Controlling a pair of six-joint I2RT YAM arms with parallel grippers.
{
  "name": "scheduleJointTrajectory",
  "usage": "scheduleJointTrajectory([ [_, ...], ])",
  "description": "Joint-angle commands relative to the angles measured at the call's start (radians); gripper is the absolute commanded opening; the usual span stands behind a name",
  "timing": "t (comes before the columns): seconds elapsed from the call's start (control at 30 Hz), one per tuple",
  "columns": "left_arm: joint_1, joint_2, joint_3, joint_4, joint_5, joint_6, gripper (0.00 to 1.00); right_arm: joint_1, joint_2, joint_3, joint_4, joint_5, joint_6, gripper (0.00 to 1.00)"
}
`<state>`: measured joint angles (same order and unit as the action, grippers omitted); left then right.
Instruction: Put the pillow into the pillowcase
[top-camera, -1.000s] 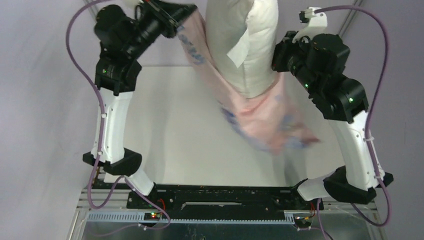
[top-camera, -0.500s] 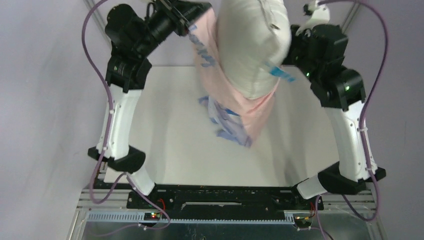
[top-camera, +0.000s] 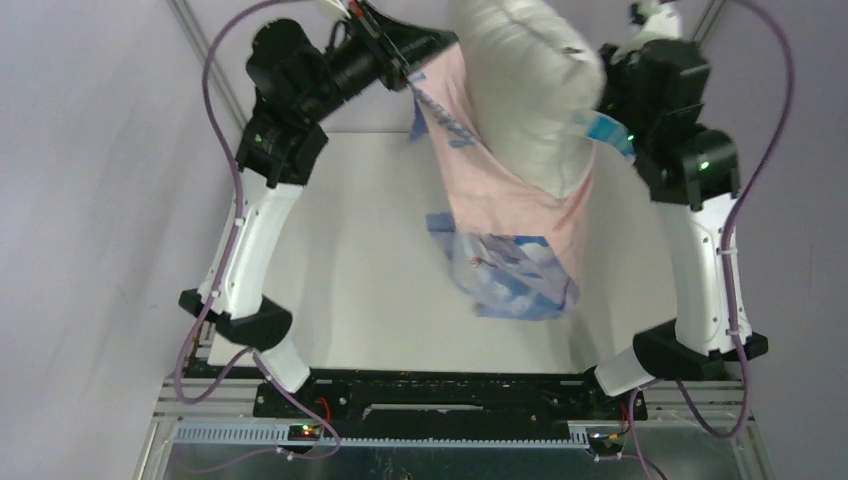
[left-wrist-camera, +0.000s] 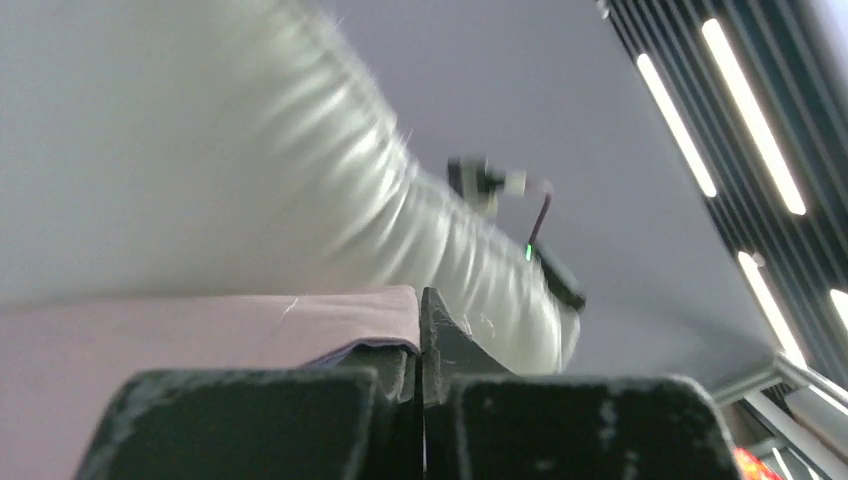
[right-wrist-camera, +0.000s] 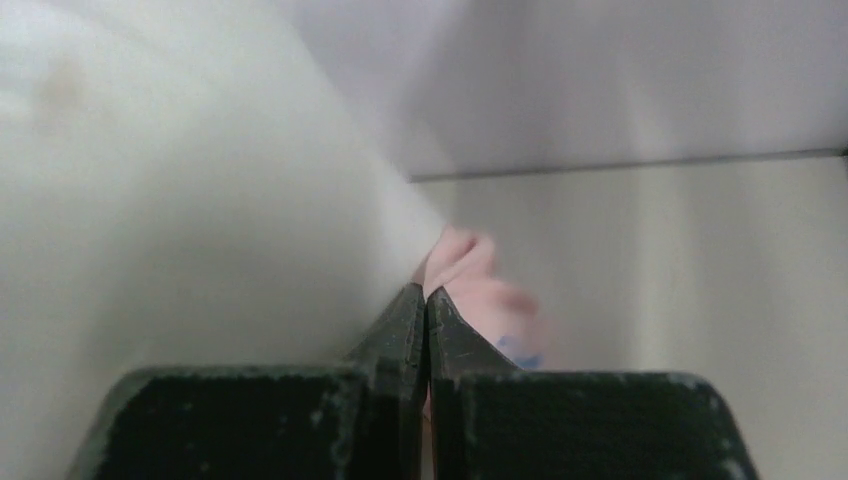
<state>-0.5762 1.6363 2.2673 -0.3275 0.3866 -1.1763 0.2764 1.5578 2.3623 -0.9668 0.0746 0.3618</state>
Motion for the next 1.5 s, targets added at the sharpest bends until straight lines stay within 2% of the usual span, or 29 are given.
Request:
scheduleJointTrajectory([
  [0.0, 0.191, 0.109, 0.380, 0.130, -0.020, -0.100, 0.00, 0.283, -0.194, -0.244, 0.168, 0.102, -0.023, 0.00],
  [0.07, 0.281, 0.154, 0.385, 0.217, -0.035, -0.206, 0.00, 0.374, -0.270, -0.366, 0.237, 0.144, -0.024, 0.00],
  [0.17, 0.279, 0.155, 0.275, 0.269, 0.007, -0.218, 0.00, 0.353, -0.276, -0.317, 0.216, 0.167, -0.050, 0.00],
  [0.23, 0.186, 0.130, 0.226, 0.220, 0.067, -0.128, 0.00, 0.217, -0.221, -0.186, 0.174, 0.096, -0.047, 0.00],
  [0.33, 0.000, 0.029, 0.061, 0.183, 0.129, 0.012, 0.00, -0.026, -0.097, 0.032, 0.146, -0.036, 0.018, 0.00],
  [0.43, -0.101, -0.014, 0.046, 0.132, 0.155, 0.095, 0.00, -0.149, 0.019, 0.172, 0.127, -0.146, 0.094, 0.00],
  [0.5, -0.061, 0.000, 0.147, 0.086, 0.141, 0.108, 0.00, -0.127, 0.038, 0.187, 0.100, -0.192, 0.110, 0.00],
  [0.53, -0.010, 0.024, 0.222, 0.078, 0.129, 0.088, 0.00, -0.077, 0.016, 0.144, 0.100, -0.158, 0.087, 0.00],
  [0.63, 0.198, 0.100, 0.334, 0.247, 0.106, -0.136, 0.00, 0.112, -0.160, -0.166, 0.196, -0.025, 0.029, 0.00],
  [0.73, 0.311, 0.147, 0.333, 0.368, 0.062, -0.255, 0.00, 0.179, -0.282, -0.355, 0.286, 0.009, 0.027, 0.00],
  [0.8, 0.301, 0.163, 0.314, 0.383, 0.086, -0.264, 0.00, 0.128, -0.272, -0.326, 0.266, 0.027, 0.008, 0.00],
  [0.83, 0.263, 0.160, 0.307, 0.360, 0.113, -0.226, 0.00, 0.057, -0.246, -0.275, 0.248, -0.007, 0.017, 0.00],
  [0.9, 0.123, 0.117, 0.270, 0.238, 0.146, -0.086, 0.00, -0.093, -0.172, -0.154, 0.222, -0.140, 0.069, 0.00],
  [1.0, -0.036, 0.034, 0.078, 0.230, 0.174, 0.022, 0.00, -0.236, -0.030, 0.067, 0.175, -0.228, 0.132, 0.00],
  [1.03, -0.054, 0.031, 0.081, 0.212, 0.182, 0.038, 0.00, -0.258, 0.017, 0.136, 0.157, -0.262, 0.155, 0.00],
  [1.13, 0.004, 0.085, 0.255, 0.143, 0.174, 0.042, 0.00, -0.215, 0.054, 0.206, 0.122, -0.290, 0.161, 0.00],
  [1.2, 0.113, 0.123, 0.320, 0.251, 0.174, -0.077, 0.00, -0.097, -0.015, 0.116, 0.133, -0.202, 0.101, 0.00],
  [1.23, 0.178, 0.134, 0.329, 0.308, 0.163, -0.148, 0.00, -0.038, -0.065, 0.006, 0.163, -0.172, 0.081, 0.00],
  [1.3, 0.273, 0.144, 0.327, 0.381, 0.135, -0.231, 0.00, 0.018, -0.147, -0.128, 0.235, -0.148, 0.070, 0.00],
  [1.37, 0.309, 0.131, 0.275, 0.417, 0.133, -0.264, 0.00, -0.031, -0.158, -0.132, 0.240, -0.144, 0.066, 0.00],
  [1.47, 0.221, 0.097, 0.215, 0.330, 0.160, -0.145, 0.00, -0.236, -0.081, 0.000, 0.210, -0.290, 0.137, 0.00],
])
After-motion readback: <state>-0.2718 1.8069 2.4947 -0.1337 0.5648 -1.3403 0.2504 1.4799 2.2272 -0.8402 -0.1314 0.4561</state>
